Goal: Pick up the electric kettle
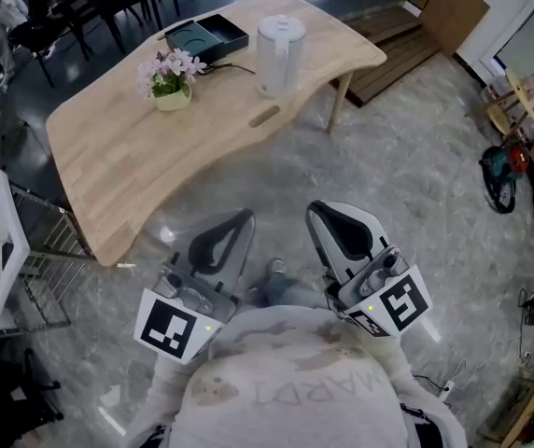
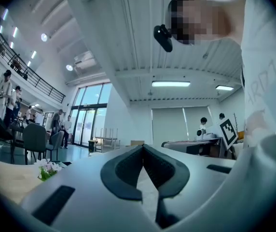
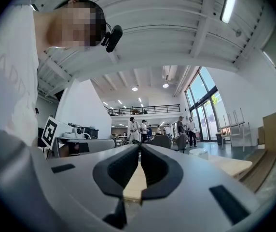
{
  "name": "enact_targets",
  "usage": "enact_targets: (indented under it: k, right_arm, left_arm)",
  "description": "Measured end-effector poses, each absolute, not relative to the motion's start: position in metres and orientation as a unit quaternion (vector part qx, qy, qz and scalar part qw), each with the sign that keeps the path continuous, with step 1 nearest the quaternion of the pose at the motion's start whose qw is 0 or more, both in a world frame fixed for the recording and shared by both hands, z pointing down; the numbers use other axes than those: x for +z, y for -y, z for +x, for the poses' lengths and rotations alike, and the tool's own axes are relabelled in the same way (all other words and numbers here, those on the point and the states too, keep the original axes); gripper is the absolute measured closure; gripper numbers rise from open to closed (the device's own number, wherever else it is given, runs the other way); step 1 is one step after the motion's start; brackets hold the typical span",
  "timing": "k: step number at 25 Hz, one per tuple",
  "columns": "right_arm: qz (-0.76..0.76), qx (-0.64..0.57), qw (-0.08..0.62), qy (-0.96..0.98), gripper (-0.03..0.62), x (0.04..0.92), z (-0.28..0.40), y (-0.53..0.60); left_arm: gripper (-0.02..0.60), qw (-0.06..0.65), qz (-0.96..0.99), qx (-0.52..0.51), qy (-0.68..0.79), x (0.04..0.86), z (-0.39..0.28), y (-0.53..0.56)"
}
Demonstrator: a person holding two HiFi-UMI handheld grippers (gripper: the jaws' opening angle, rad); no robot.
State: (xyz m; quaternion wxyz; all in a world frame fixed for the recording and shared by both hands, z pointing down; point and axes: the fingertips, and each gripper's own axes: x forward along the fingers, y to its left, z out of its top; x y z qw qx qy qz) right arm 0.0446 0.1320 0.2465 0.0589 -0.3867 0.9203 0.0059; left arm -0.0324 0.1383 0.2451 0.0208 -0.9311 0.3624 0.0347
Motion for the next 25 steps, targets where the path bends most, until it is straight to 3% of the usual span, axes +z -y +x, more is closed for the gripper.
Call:
enact_targets:
  k: [25]
  right_arm:
    - [-0.421,0.001,0.048,-0.906,0.566,0.262,0.028,-0.108]
  left_arm:
    - [0.569,0.043,-0.927,0.021,-0.373,0.263,-0.07,-0.137]
